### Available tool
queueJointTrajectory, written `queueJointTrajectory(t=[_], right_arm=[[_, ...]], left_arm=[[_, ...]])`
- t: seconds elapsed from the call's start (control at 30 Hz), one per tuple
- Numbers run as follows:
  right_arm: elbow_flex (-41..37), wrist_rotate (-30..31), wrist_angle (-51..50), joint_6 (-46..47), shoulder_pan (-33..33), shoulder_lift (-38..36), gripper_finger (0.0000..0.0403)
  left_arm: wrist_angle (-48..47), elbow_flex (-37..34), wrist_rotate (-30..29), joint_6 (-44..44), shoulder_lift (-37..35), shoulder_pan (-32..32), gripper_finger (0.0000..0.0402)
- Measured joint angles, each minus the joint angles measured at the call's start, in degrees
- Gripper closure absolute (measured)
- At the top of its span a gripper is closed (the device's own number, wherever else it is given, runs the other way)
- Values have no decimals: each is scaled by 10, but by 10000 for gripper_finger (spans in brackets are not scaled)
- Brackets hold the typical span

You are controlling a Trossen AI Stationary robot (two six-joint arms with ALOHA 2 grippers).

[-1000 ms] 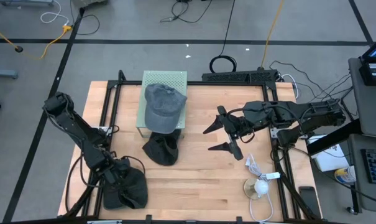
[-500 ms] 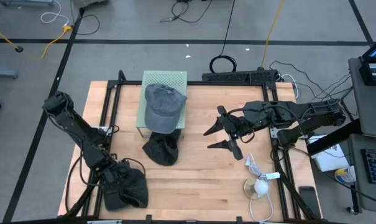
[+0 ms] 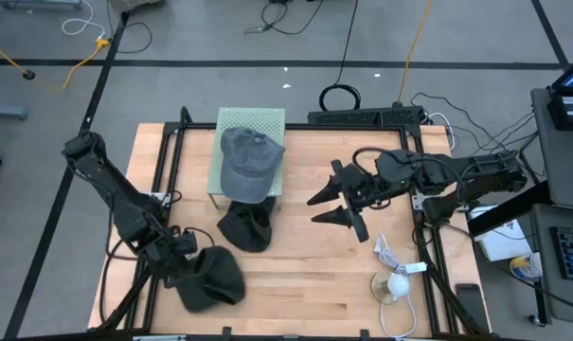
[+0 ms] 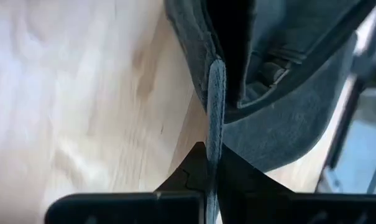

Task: Pick & Place hat
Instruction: Put the bottom black cap on the shelf

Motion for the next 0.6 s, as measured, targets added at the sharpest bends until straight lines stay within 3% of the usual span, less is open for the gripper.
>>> queueJointTrajectory(t=[0.33, 0.6], right_arm=[[0, 0, 16, 219, 0, 0, 216], [0, 0, 16, 284, 0, 0, 216]], left_arm=[[15, 64, -180, 74, -71, 0, 392], [77, 118, -350, 263, -83, 0, 392]])
